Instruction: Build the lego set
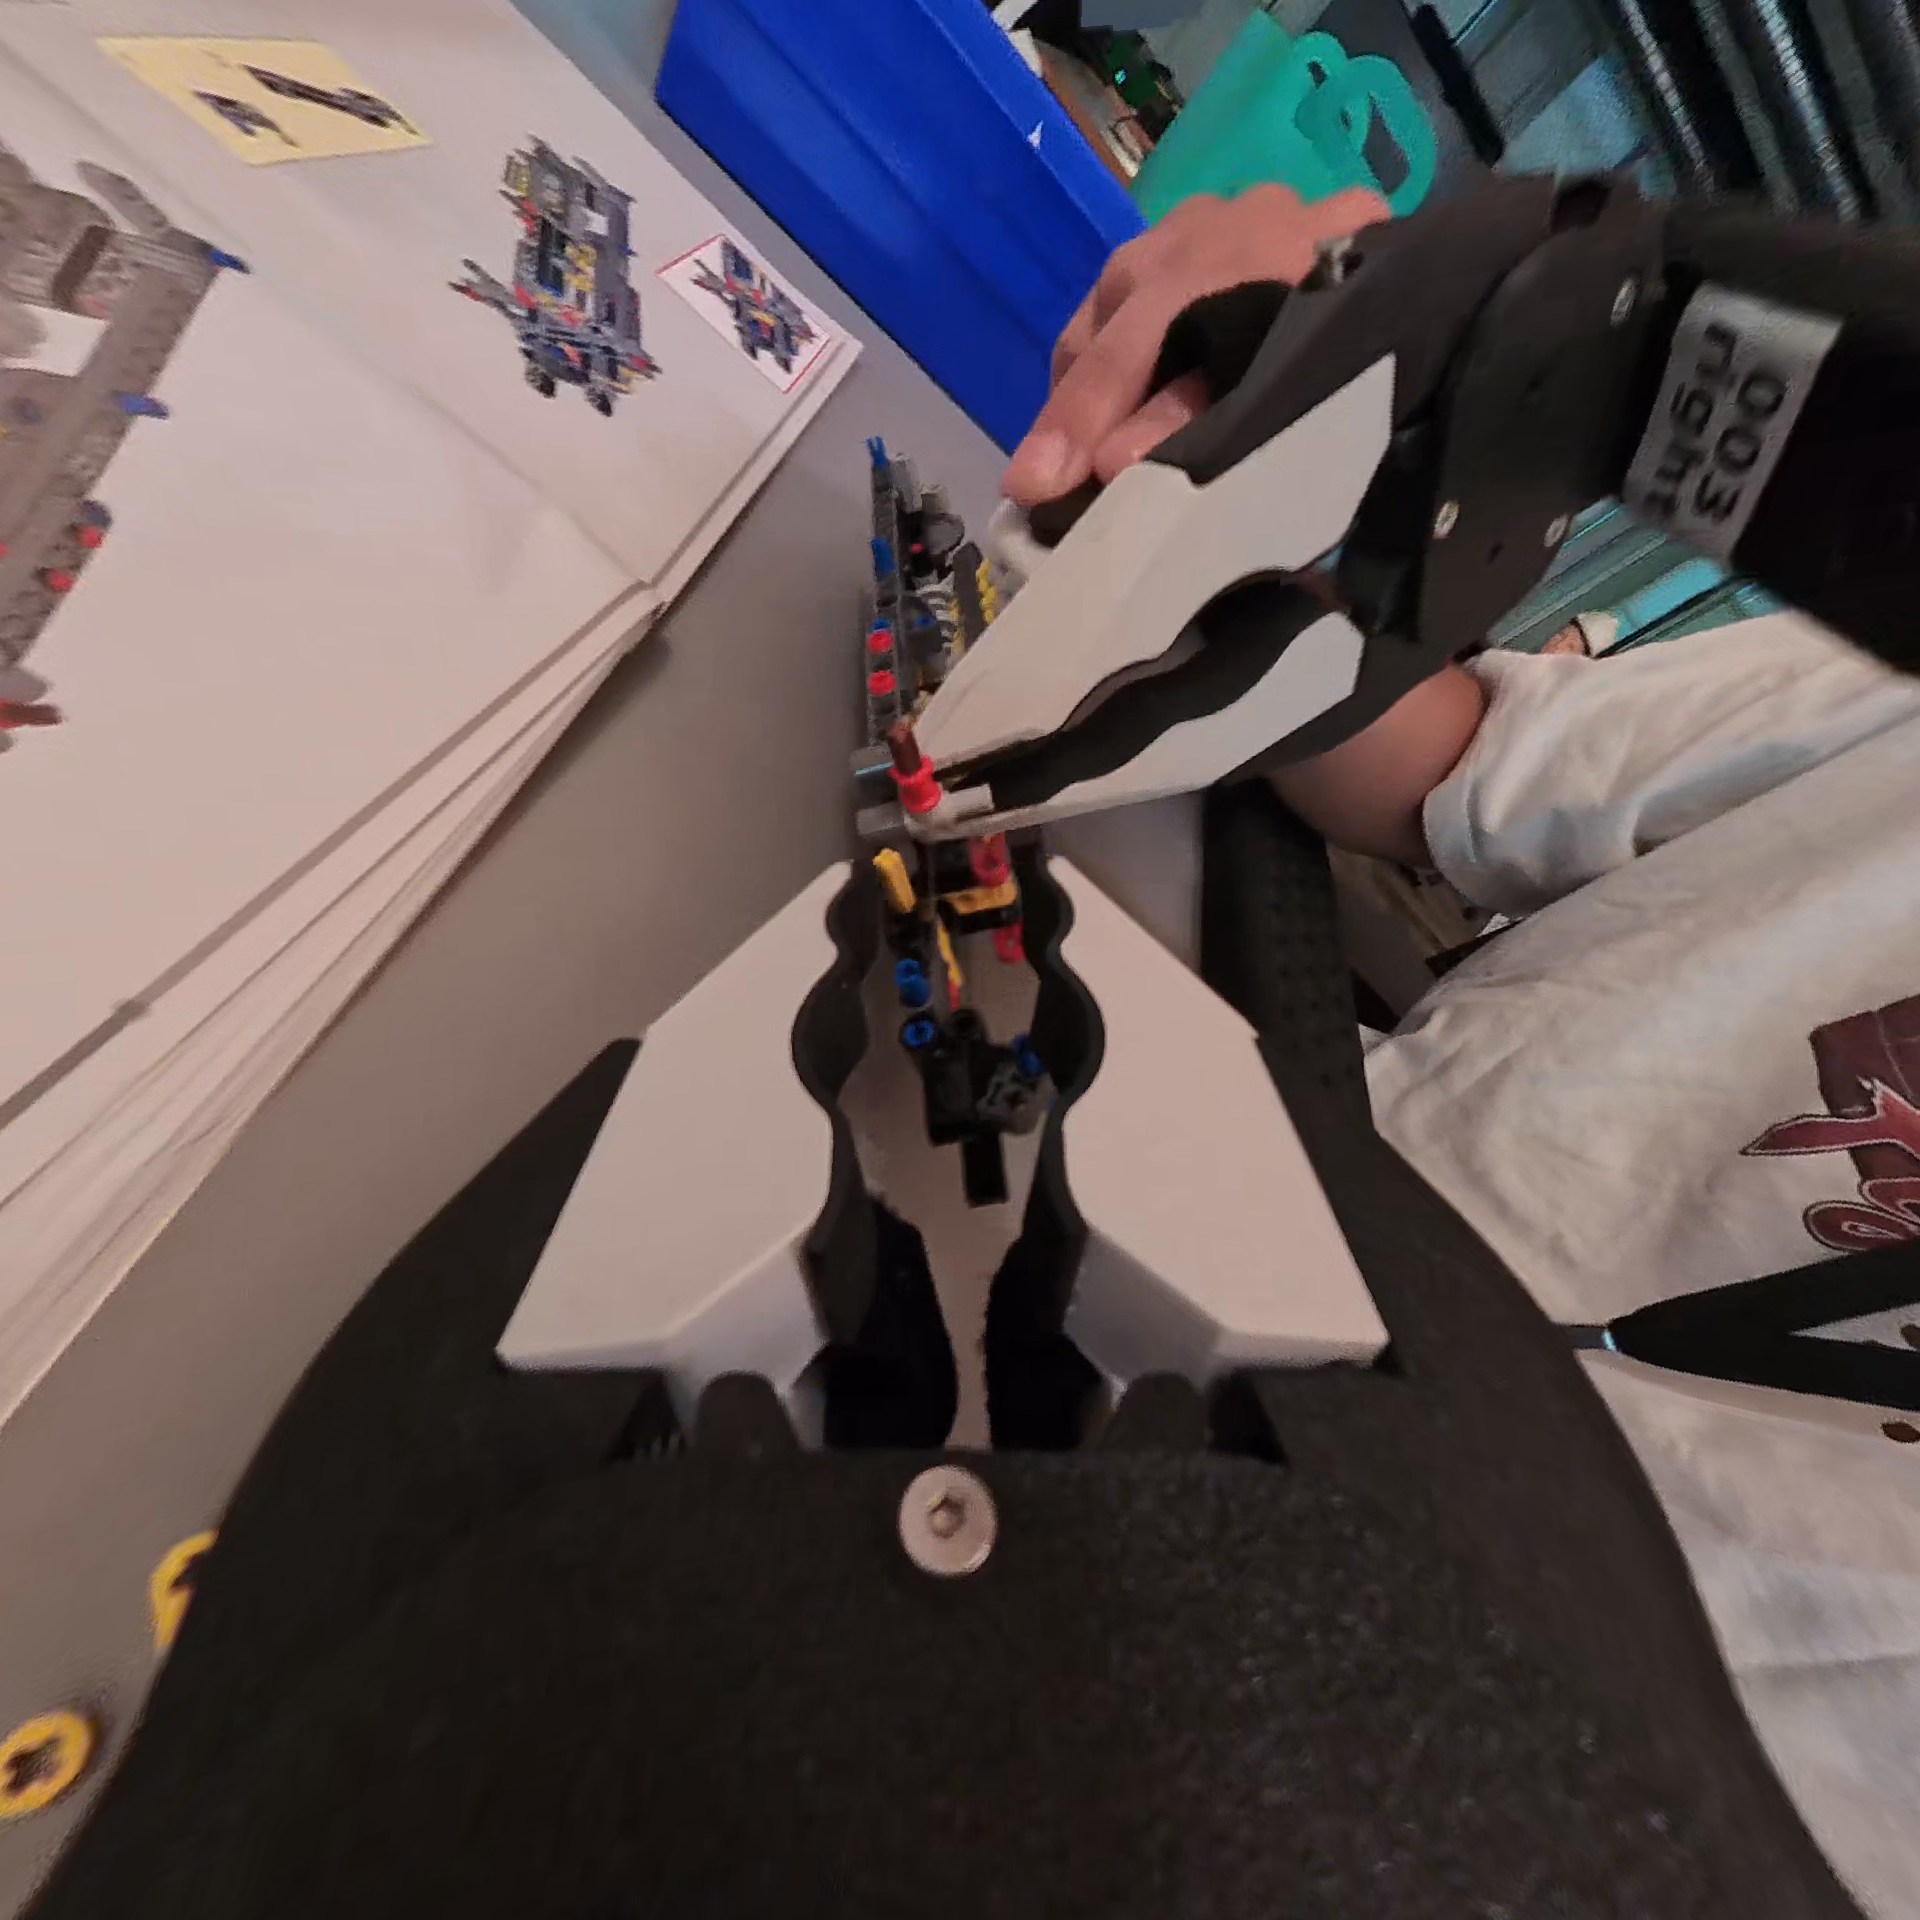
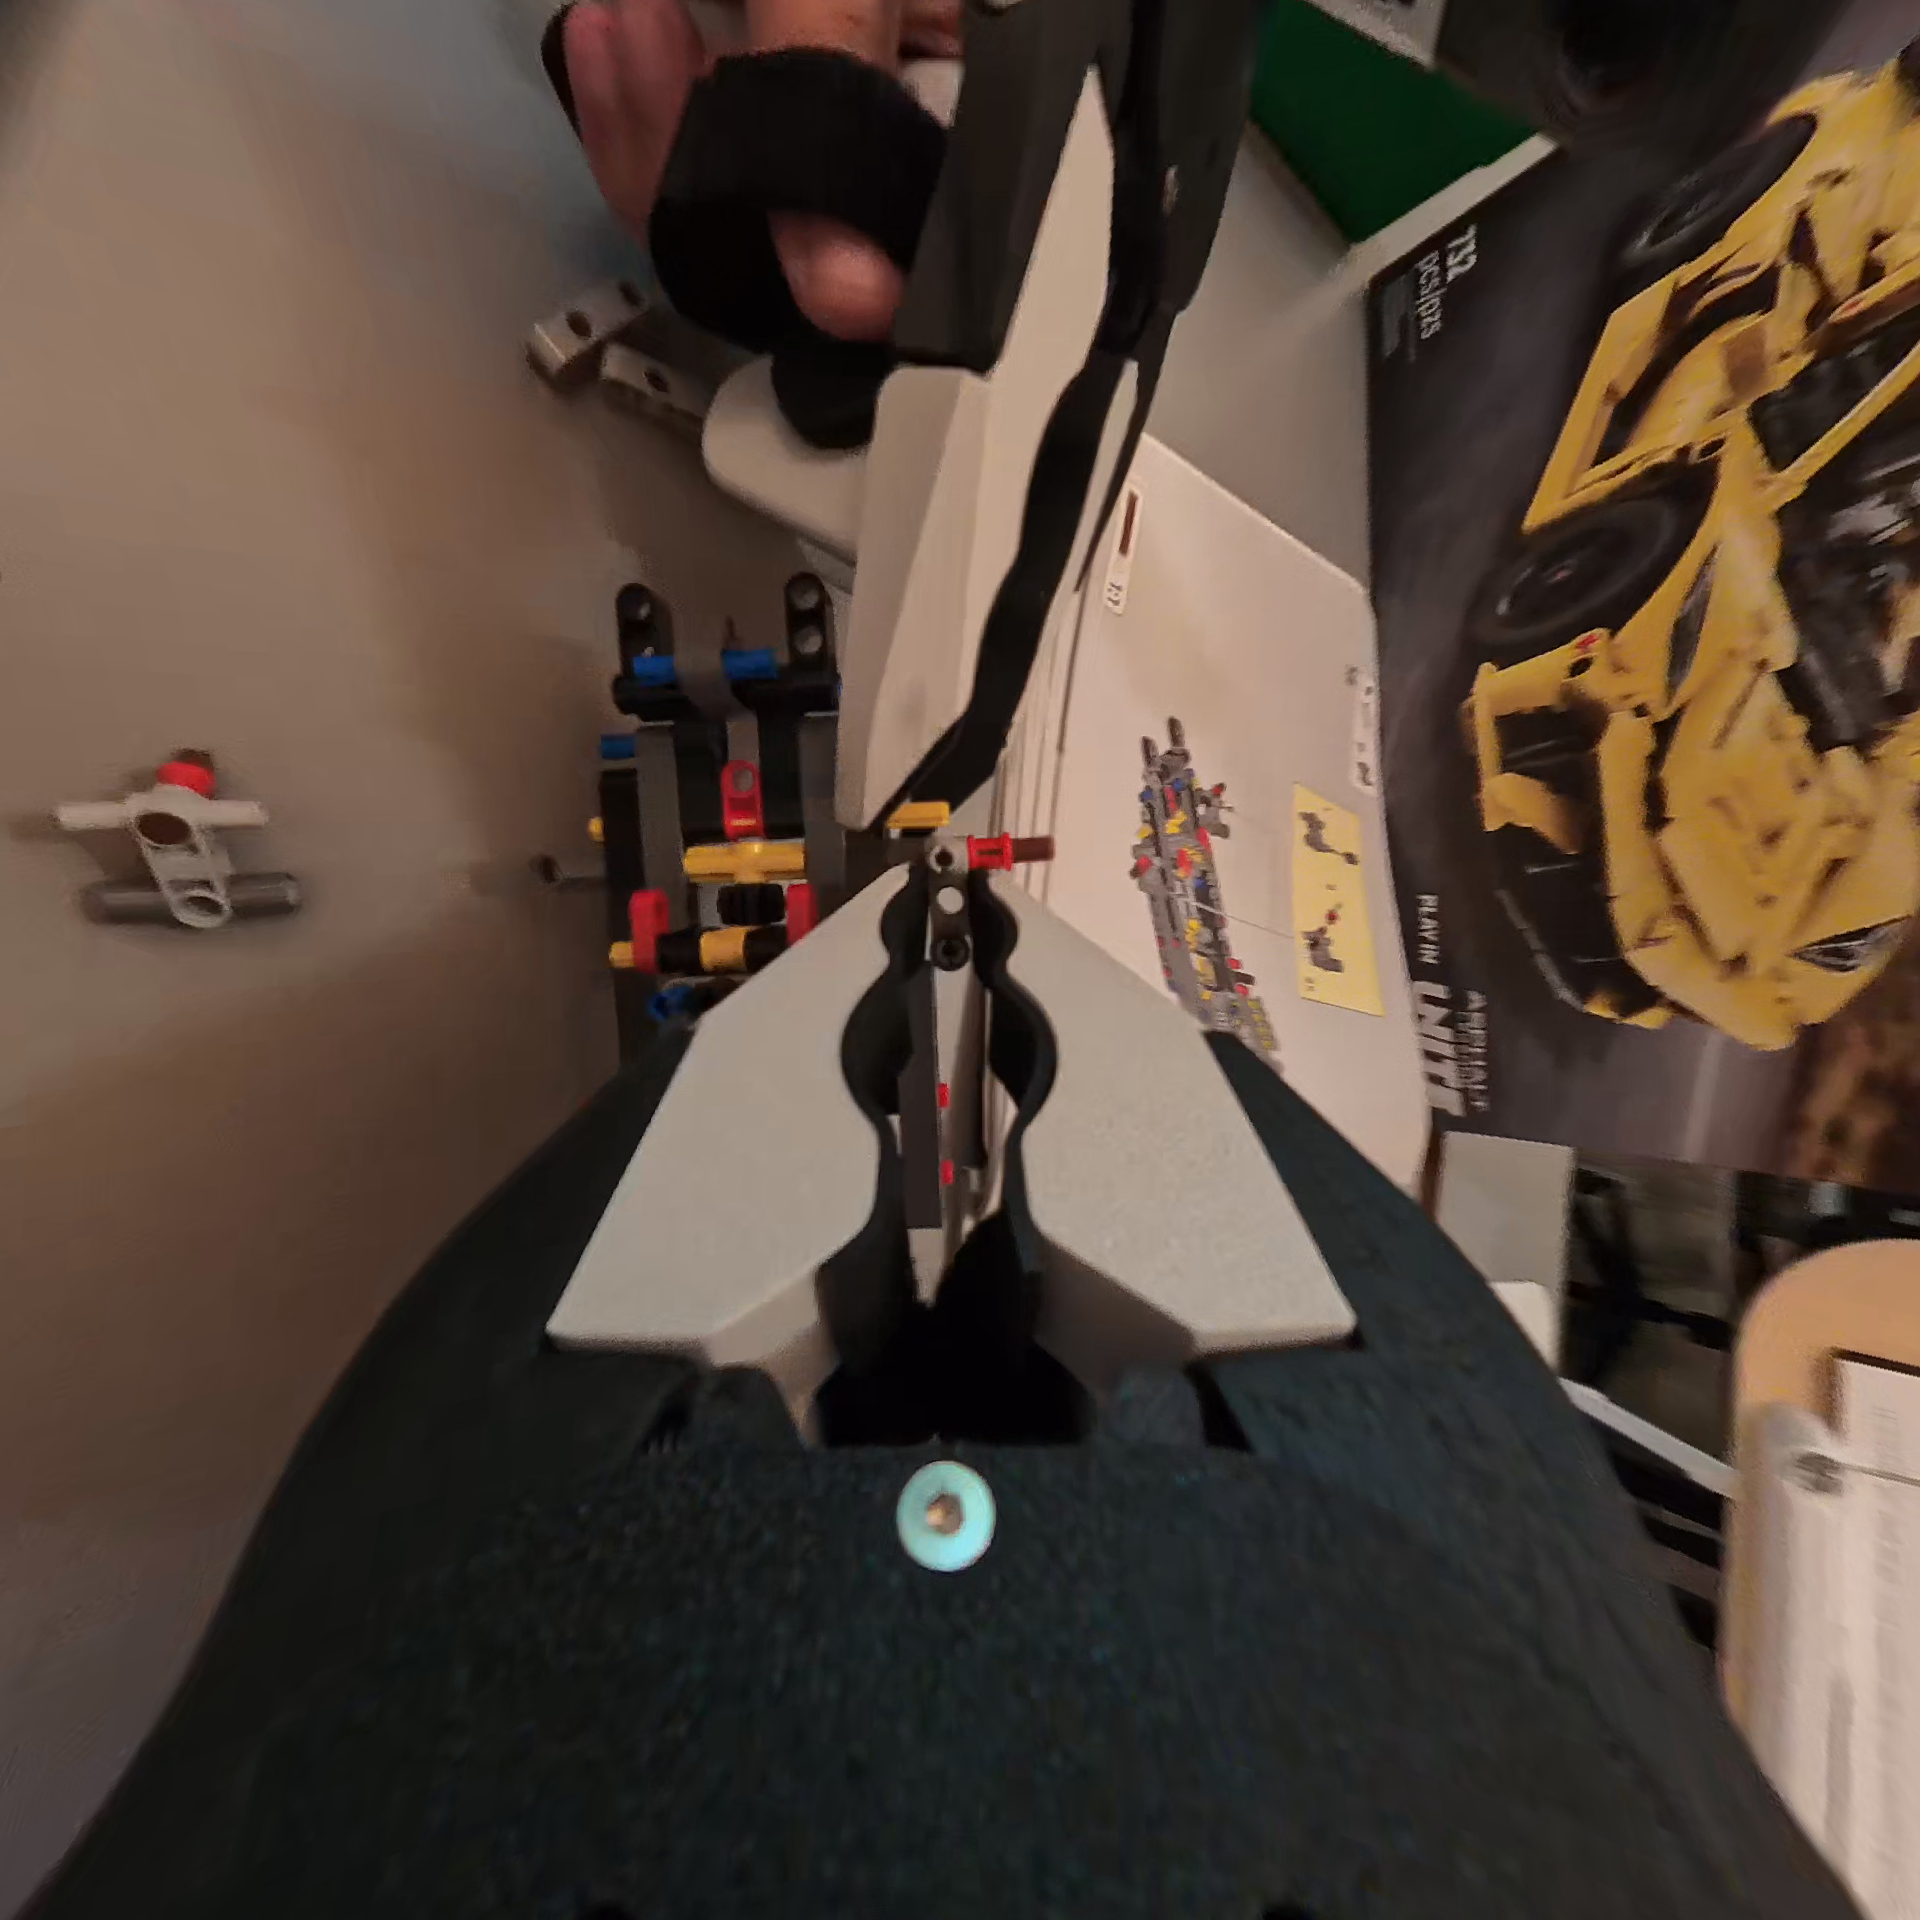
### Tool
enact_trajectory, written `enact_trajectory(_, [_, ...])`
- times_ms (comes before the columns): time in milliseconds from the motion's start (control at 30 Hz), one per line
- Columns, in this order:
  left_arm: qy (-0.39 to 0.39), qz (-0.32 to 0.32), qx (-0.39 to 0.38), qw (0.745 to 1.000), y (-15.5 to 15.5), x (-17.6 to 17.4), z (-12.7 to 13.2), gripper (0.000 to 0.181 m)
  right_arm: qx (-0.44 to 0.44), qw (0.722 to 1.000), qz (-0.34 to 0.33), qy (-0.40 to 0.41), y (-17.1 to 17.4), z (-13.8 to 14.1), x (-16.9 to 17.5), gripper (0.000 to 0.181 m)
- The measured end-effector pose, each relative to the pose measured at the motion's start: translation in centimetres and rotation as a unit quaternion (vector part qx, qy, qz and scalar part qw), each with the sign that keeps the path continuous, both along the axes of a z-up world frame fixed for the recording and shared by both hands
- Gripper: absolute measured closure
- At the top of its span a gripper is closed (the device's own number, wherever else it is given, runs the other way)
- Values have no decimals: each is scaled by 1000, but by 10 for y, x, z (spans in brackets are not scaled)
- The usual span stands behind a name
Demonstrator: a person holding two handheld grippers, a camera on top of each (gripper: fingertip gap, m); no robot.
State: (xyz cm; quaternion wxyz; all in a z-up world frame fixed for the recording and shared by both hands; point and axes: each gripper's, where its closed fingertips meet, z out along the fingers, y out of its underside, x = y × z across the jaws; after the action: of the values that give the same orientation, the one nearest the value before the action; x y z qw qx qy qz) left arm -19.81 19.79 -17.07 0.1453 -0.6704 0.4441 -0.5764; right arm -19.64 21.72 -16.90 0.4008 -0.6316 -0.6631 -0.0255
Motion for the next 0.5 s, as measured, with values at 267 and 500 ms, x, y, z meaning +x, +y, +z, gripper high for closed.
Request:
enact_trajectory(267, [-19, 23, -25, 999, 6, 5, 4, 156, 89, 996, -1, -29, 3, 4, 1, 175])
enact_trajectory(500, [-20, 28, -41, 999, 9, 6, 3, 158, 123, 992, -19, -25, 5, 5, 1, 175])
